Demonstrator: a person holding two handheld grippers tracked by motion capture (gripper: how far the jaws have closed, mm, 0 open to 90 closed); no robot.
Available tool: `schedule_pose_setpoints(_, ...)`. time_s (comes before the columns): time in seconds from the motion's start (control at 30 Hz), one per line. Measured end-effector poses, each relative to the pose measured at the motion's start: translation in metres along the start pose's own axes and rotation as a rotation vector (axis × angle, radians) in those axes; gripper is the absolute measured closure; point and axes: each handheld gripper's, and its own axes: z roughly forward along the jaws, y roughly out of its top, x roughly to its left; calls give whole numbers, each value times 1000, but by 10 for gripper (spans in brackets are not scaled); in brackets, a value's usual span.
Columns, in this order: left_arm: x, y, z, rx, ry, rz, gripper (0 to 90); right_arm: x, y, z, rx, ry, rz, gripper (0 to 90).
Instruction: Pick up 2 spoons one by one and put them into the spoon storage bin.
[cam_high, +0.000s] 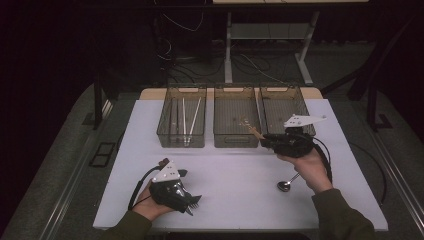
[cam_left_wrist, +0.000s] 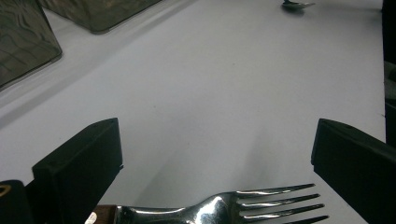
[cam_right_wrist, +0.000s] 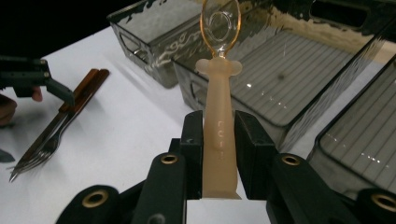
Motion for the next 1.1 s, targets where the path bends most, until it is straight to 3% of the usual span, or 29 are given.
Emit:
schedule_pose_setpoints(0.2, 0, 0, 0, 2, 2, 2, 4, -7, 13, 3, -37, -17, 1, 746)
schedule_pose_setpoints(0.37, 0, 0, 1, 2, 0, -4, 4, -13, 21, 15, -70, -23, 40, 746)
schedule_pose_setpoints(0.63, -1, 0, 1, 7, -1, 8, 5, -22, 33, 42, -39, -51, 57, 745)
schedule_pose_setpoints(0.9, -1, 1, 1, 4, -4, 10, 5, -29, 44, 69, 27, -90, 87, 744)
schedule_pose_setpoints(1.1, -1, 1, 1, 5, -3, 15, 8, -34, 46, 89, 111, -127, 86, 744)
